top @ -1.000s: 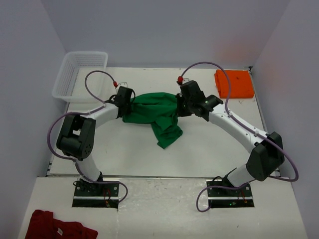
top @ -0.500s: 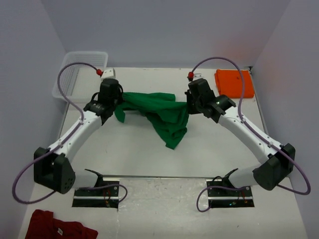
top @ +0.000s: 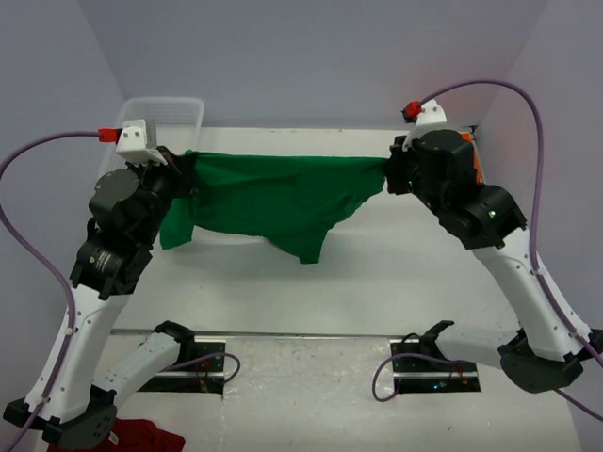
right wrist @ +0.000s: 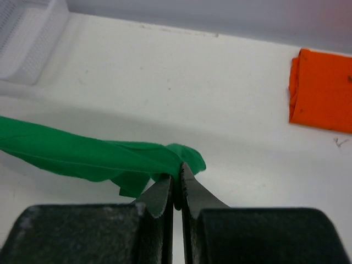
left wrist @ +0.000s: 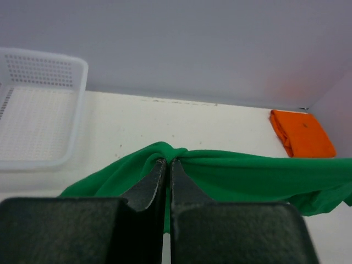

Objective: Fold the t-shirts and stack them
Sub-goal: Flatten out the tshirt

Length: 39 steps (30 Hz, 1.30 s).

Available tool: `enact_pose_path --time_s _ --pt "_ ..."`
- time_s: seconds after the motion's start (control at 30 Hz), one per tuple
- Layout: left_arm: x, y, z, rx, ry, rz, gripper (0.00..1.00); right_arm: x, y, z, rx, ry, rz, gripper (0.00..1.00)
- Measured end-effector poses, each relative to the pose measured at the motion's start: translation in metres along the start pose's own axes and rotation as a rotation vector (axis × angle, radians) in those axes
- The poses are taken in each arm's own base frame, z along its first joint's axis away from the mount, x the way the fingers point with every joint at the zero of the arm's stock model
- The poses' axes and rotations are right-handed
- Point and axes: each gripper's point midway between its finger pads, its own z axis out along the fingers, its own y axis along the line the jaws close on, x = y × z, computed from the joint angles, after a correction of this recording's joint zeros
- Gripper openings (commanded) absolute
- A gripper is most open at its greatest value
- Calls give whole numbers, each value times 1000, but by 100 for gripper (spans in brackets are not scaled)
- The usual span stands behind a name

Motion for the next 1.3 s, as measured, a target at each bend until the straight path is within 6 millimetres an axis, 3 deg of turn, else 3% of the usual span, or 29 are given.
enact_pose_path --time_s 0.27,0.37,0.47,0.67,0.87,0.97,1.07,1.17,1.3 --pt "-33 -32 -51 217 -55 25 0 -73 -9 -104 -115 -273 21 0" --pt "-43 -45 -70 304 -68 33 0 -90 -12 -144 -168 -363 35 0" --pt "-52 -57 -90 385 -85 37 0 -93 -12 -176 -233 -420 38 0" --pt "-60 -78 -120 537 -99 50 0 -87 -8 -209 -330 -451 26 0" --pt "-38 -93 -120 647 -31 62 0 -90 -8 -224 -360 -488 28 0" --pt "-16 -92 -98 627 46 49 0 -94 -10 -214 -323 -488 33 0" --pt "20 -88 -52 553 183 21 0 -99 -14 -172 -215 -435 32 0" --pt "82 -73 17 404 371 0 0 -98 -15 -93 -95 -321 20 0" --pt "186 -25 96 160 627 -2 0 -62 -28 44 28 -75 -5 0"
